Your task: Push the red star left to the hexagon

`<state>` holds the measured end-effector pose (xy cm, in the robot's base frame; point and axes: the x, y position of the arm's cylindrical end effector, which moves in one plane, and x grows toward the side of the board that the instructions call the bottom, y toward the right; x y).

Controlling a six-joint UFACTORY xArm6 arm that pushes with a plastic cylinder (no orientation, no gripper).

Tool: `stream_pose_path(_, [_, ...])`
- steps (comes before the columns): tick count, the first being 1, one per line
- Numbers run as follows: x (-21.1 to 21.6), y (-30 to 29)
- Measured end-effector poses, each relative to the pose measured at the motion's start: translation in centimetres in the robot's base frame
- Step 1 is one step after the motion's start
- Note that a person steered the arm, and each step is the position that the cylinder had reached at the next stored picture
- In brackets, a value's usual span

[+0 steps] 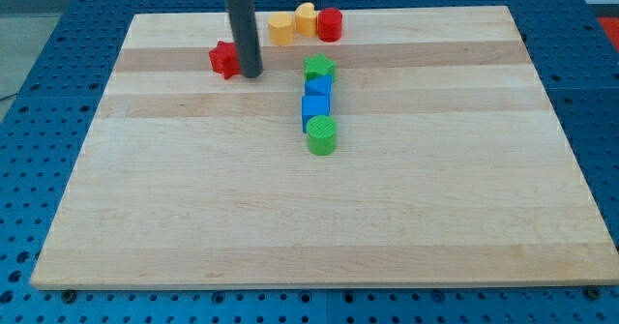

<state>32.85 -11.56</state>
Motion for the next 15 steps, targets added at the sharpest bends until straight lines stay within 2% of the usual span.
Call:
stream_pose_path(1, [-0.5, -3.5])
stream_pose_path(3, [-0.8, -6.5])
stream_pose_path(4, [-4.5, -5.8])
stream_pose_path(5, [-5.8, -4.3])
stream_pose_path(7, [-2.6, -4.3])
stream_pose_path(9, [-5.2, -2.1])
stream_pose_path(11, [-3.7, -0.6])
stream_pose_path(12, [-3.9, 2.8])
stream_pose_path(15, [-5.4, 1.4])
